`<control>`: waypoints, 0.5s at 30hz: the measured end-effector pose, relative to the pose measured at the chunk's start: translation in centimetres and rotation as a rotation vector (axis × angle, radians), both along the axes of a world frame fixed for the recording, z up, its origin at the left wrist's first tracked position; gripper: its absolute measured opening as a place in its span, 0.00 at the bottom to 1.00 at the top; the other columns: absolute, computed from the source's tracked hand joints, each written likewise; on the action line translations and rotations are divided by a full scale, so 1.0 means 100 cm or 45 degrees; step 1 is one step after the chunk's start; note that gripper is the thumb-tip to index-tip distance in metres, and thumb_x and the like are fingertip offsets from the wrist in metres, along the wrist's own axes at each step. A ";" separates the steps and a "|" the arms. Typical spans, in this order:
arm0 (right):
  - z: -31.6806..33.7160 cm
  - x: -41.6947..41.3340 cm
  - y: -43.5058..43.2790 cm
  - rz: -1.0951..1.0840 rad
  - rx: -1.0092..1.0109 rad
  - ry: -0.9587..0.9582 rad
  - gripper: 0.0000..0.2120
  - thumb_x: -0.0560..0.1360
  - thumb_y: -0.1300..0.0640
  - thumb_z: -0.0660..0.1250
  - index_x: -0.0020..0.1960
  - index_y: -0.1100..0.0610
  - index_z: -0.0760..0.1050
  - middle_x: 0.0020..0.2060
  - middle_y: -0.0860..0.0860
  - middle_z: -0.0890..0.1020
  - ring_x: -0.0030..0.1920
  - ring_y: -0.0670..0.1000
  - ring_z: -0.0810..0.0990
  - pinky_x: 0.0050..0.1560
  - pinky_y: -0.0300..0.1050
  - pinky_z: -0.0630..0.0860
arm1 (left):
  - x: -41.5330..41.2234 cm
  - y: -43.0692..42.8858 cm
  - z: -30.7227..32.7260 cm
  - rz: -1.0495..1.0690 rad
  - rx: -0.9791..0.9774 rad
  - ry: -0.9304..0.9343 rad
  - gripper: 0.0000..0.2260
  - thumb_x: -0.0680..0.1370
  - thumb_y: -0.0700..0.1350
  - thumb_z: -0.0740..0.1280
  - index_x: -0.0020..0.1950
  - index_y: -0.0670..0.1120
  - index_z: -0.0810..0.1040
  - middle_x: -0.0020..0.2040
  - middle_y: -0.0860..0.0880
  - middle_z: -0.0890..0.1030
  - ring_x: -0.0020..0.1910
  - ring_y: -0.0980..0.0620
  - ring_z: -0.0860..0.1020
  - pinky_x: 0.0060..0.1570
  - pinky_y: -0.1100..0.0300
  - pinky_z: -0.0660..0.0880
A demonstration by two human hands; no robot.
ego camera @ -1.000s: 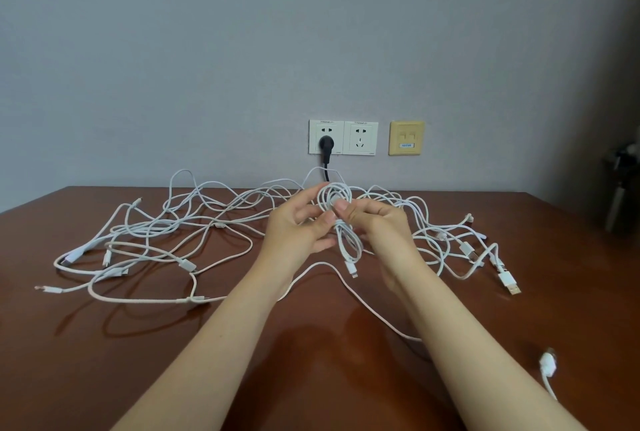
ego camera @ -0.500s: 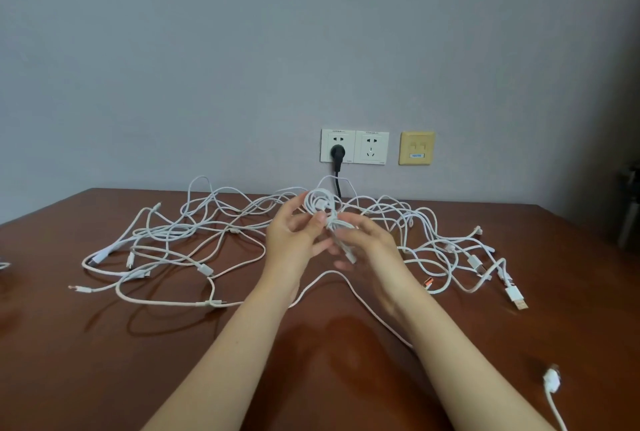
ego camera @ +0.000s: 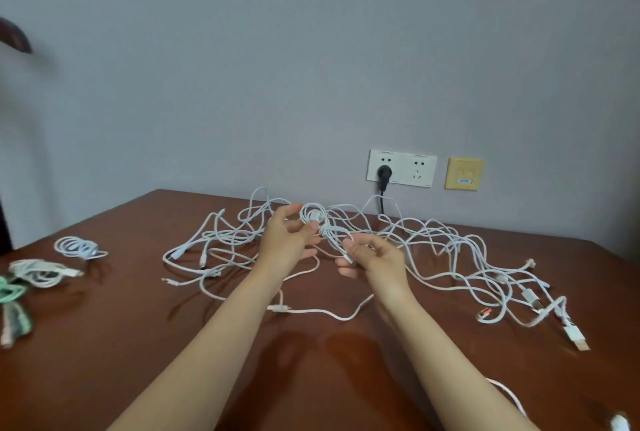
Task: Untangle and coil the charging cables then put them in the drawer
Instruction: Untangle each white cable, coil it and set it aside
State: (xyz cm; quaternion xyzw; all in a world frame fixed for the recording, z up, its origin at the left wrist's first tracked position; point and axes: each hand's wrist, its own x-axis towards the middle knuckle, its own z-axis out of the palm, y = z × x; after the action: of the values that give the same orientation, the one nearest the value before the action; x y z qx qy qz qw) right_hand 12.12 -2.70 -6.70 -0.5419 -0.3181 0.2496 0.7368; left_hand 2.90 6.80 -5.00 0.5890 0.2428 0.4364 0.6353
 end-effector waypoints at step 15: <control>0.019 -0.111 0.110 0.257 -0.252 -0.246 0.02 0.75 0.63 0.67 0.45 0.60 0.74 0.28 0.53 0.73 0.17 0.43 0.71 0.18 0.33 0.67 | -0.143 0.097 0.007 0.401 0.138 0.474 0.17 0.77 0.41 0.66 0.64 0.41 0.70 0.55 0.46 0.76 0.34 0.54 0.77 0.34 0.59 0.75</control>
State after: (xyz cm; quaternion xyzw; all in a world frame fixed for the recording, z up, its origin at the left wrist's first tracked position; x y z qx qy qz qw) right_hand 0.99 8.25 -4.76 -0.5985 -0.4141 0.2990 0.6171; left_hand -11.43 16.49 -4.34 0.6474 0.4208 0.4264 0.4712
